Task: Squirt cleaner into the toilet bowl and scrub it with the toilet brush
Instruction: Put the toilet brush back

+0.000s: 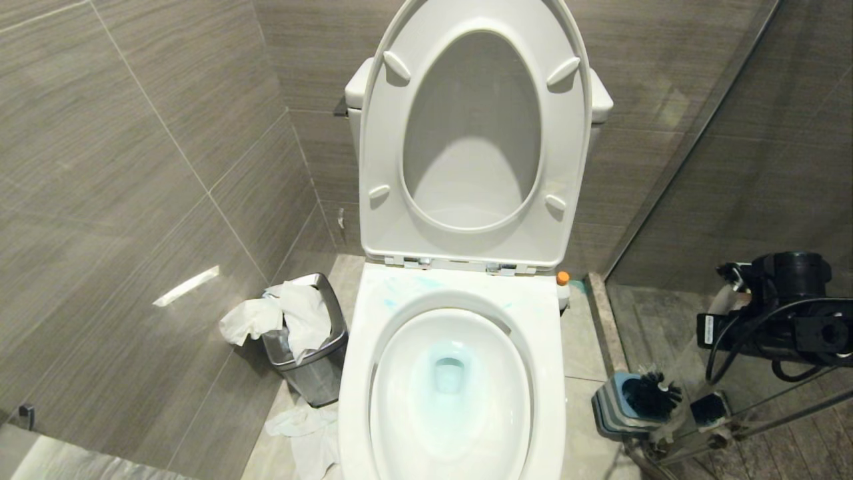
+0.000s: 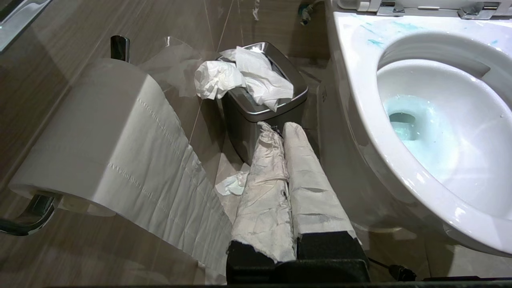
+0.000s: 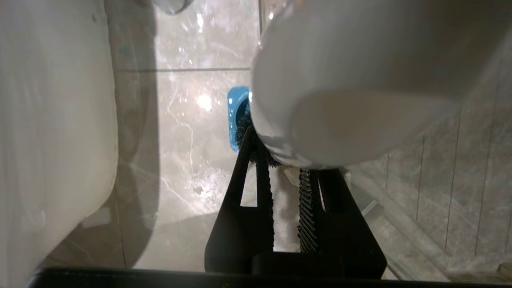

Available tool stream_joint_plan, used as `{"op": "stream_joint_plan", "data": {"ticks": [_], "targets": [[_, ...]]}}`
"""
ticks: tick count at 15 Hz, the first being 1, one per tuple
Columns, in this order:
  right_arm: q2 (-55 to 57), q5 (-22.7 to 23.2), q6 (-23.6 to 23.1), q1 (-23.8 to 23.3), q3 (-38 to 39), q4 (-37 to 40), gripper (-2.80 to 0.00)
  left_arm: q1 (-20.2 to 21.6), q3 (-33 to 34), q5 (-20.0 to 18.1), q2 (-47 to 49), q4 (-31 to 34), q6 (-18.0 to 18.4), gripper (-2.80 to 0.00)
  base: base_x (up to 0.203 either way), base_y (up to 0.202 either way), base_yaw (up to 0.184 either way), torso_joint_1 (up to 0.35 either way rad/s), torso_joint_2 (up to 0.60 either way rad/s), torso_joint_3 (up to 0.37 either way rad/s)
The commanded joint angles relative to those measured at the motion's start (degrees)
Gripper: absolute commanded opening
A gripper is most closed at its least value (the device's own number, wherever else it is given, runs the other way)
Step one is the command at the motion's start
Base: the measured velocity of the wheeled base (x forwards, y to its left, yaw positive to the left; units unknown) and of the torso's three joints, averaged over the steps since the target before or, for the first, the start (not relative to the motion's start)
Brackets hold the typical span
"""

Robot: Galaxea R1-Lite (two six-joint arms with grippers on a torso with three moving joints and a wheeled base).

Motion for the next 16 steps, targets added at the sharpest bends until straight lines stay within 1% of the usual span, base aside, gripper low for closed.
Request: {"op": "stream_joint_plan", "data": {"ticks": [1, 2, 5, 9, 13, 16], "targets": [[2.2, -0.3, 0.1, 0.0, -0.2, -0.3, -2.80, 0.0, 0.1, 0.0, 0.1, 0.0, 0.0, -2.80, 0.000, 0.000, 0.000, 0.000, 0.00, 0.000], [2.8, -0.7, 0.1, 0.0, -0.2, -1.6, -2.80, 0.0, 0.1, 0.0, 0.1, 0.0, 0.0, -2.80, 0.000, 0.000, 0.000, 0.000, 0.00, 0.000], [5.0, -1.0, -0.5, 0.2, 1.7, -9.2, -2.80, 0.0, 0.1, 0.0, 0.1, 0.0, 0.0, -2.80, 0.000, 0.000, 0.000, 0.000, 0.00, 0.000], [6.1, -0.8, -0.7, 0.5, 2.5, -9.6, -2.80, 0.0, 0.0, 0.0, 0.1, 0.0, 0.1, -2.80, 0.000, 0.000, 0.000, 0.000, 0.00, 0.000], [6.6, -0.8, -0.7, 2.1, 4.2, -9.9, -2.80, 0.0, 0.0, 0.0, 0.1, 0.0, 0.0, -2.80, 0.000, 0.000, 0.000, 0.000, 0.00, 0.000], [7.5, -0.8, -0.6, 3.0, 6.1, -13.7, -2.80, 0.0, 0.1, 0.0, 0.0, 0.0, 0.0, -2.80, 0.000, 0.000, 0.000, 0.000, 0.00, 0.000]]}}
